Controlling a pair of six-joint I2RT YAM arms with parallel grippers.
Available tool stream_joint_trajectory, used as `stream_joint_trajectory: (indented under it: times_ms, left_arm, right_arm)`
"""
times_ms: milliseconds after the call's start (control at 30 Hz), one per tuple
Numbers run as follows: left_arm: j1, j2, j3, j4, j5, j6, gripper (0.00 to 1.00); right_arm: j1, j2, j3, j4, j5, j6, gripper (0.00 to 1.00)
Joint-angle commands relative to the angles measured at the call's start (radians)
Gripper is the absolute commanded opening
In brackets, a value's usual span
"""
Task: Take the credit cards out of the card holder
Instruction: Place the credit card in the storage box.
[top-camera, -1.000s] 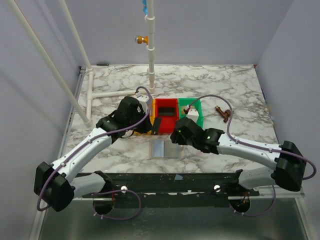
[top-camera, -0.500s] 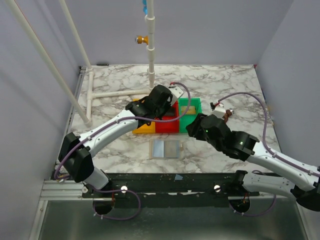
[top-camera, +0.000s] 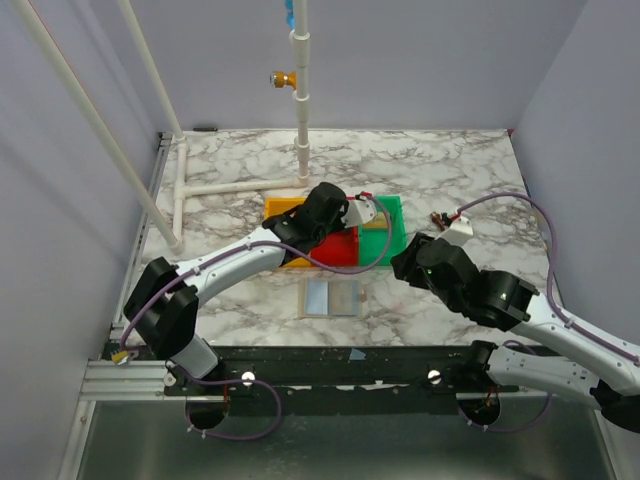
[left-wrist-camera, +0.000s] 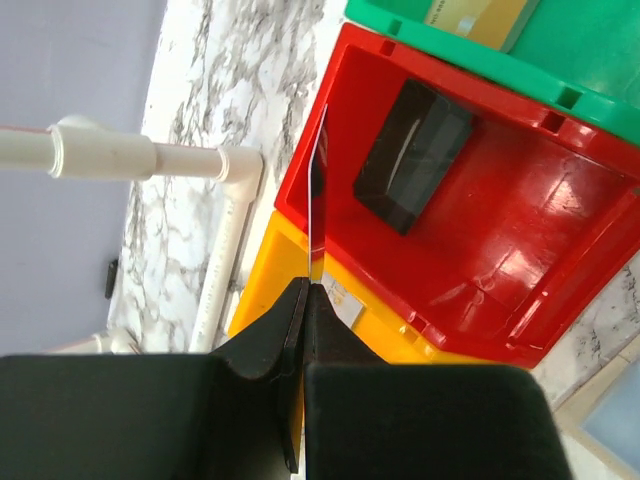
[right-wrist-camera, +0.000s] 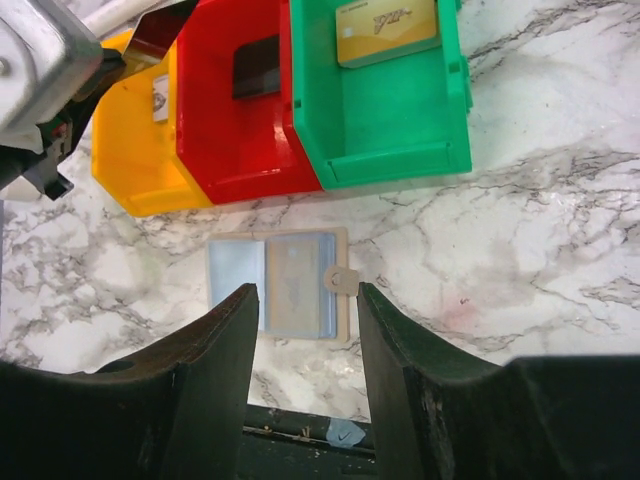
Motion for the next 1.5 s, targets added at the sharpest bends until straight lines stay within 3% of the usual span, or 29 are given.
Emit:
stream_joint_trajectory:
  times_ms: [0, 300, 1467]
  left_arm:
    - [-0.019, 0.021, -0.04, 0.113, 0.058, 0.141, 0.0]
    - [-0.009, 0.103, -0.036, 0.14, 0.097, 0.245, 0.0]
    - [0.033, 0.404, 0.135, 0.072, -0.066, 0.183, 0.0]
  right_arm:
    - [-0.004, -0.015, -0.016, -0.041, 0.043, 0.025, 0.49]
    - [-0.003, -0.022, -0.022, -0.044, 0.032, 0.027, 0.49]
    - [-0.004, 0.013, -0.037, -0.023, 0.0, 0.025, 0.49]
